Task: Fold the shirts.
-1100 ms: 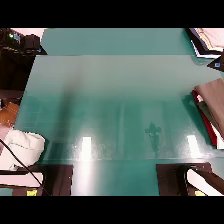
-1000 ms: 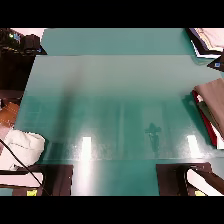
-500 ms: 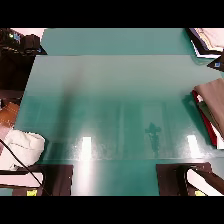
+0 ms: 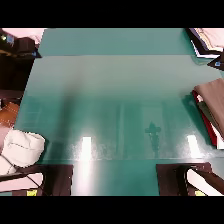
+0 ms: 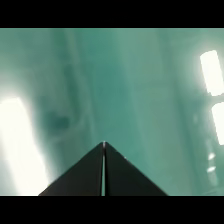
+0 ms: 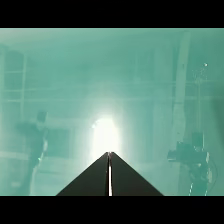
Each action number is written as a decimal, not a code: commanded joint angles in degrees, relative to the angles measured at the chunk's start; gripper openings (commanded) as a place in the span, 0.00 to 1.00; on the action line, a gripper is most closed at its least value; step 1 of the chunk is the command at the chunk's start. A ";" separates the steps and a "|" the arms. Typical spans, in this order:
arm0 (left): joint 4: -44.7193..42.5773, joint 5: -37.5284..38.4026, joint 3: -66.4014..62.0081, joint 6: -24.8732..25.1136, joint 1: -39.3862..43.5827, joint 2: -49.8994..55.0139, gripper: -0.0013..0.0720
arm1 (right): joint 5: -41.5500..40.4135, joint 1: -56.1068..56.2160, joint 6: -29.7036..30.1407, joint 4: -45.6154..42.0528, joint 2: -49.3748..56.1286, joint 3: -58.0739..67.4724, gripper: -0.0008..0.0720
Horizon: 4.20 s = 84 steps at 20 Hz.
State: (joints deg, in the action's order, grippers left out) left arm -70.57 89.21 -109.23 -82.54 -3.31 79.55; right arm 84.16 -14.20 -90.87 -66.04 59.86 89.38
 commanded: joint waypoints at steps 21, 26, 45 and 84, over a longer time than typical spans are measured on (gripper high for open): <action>-34.49 -6.54 78.82 -15.02 0.42 -33.07 0.79 | 0.02 0.04 5.49 0.00 -0.04 0.02 0.04; -34.23 -7.67 77.37 -18.01 0.42 -33.07 0.05 | 0.02 0.04 5.46 0.04 -0.04 0.02 0.04; 20.04 -22.16 19.04 4.13 20.83 -21.00 0.05 | -2.51 0.04 5.40 0.57 -0.04 0.02 0.04; 23.23 -41.22 84.06 -2.51 8.35 -25.99 0.86 | -0.24 0.04 5.40 0.50 -0.04 0.02 0.04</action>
State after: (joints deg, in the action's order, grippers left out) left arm -49.67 51.40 -25.63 -84.97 5.02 53.60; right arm 83.40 -14.20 -85.47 -65.54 59.83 89.38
